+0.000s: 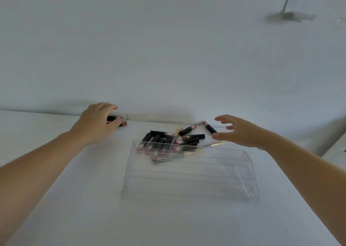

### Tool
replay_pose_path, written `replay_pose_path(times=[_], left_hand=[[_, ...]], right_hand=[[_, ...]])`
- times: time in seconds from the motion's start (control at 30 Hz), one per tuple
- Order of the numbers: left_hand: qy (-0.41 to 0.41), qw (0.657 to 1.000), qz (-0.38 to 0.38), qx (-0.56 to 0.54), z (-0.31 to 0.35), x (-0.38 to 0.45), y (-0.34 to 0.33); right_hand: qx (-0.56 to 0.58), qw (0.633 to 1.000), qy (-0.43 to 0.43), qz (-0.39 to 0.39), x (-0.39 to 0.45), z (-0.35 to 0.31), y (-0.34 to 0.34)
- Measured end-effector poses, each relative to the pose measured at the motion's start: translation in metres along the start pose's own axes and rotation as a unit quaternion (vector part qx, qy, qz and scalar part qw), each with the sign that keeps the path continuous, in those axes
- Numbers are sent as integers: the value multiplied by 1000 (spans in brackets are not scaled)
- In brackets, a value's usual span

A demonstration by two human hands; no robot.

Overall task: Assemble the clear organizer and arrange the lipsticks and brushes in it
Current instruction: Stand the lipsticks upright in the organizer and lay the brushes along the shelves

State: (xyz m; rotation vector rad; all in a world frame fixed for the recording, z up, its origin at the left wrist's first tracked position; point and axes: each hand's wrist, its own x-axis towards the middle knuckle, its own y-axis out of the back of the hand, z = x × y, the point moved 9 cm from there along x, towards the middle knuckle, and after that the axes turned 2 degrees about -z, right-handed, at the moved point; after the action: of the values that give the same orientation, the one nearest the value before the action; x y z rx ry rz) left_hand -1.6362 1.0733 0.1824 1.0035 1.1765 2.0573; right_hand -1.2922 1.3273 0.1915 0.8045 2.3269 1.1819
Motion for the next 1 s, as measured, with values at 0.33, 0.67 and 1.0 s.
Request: replay_pose_path(times=[0.33, 0.67, 1.0], left_hand=[[16, 997, -45, 56, -23, 26, -43], [-66, 990, -96, 73, 15, 23, -58], [-105, 981, -113, 119, 55, 15, -68]], right_hand=[[-135, 988, 24, -78, 67, 2, -32], [-280, 952, 85, -92, 91, -19, -58], [-285, 946, 103, -114, 102, -24, -72]])
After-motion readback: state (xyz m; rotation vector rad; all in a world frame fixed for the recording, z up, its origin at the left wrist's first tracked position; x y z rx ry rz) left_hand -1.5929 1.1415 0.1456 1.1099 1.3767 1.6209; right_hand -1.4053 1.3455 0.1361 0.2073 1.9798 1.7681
